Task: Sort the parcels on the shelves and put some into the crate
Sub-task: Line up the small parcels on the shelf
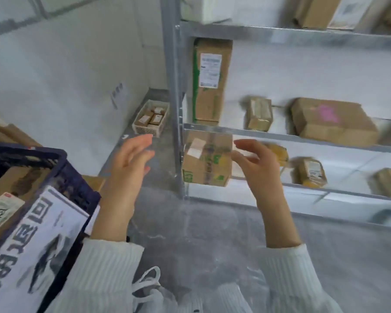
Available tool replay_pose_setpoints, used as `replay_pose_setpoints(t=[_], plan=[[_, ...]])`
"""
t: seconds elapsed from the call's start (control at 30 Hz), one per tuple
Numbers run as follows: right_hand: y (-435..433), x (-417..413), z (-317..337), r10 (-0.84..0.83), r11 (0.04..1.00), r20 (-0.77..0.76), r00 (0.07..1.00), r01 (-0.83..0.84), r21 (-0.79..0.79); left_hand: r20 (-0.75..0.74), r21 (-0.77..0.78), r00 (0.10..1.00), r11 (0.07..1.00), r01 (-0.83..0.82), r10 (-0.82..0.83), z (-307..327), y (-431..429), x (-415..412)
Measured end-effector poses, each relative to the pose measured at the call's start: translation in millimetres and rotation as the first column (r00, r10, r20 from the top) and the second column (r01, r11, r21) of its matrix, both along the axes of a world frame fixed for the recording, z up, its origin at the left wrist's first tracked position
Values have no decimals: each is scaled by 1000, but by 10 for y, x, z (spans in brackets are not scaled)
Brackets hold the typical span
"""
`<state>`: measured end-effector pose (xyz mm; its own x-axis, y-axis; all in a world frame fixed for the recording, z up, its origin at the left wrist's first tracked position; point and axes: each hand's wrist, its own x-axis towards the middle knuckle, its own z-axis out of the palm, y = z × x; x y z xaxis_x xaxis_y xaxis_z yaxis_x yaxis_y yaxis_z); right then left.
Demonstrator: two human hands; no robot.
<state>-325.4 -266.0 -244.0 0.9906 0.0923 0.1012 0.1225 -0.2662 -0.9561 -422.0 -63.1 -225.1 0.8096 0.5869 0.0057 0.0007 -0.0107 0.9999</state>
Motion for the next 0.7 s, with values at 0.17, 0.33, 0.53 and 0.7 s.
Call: replay_pose_setpoints(t=[0.17,0.33,0.53,0.7], plan=[[-1334,-205,22,-221,975,-22,975,221,-11,-12,20,964,964,265,-265,26,-1226,360],[-2320,-409,3,-430,902,-51,902,431,26,-35,5,894,895,446,-446,4,-2205,661],[-3119,-436,-173,-591,801,-102,800,597,38,-78,-20,776,779,626,-626,-123,-3100,1101],[-3707,-92,-234,-691,717,-128,712,697,11,-86,-40,684,689,724,-724,-266,-3775,1754]])
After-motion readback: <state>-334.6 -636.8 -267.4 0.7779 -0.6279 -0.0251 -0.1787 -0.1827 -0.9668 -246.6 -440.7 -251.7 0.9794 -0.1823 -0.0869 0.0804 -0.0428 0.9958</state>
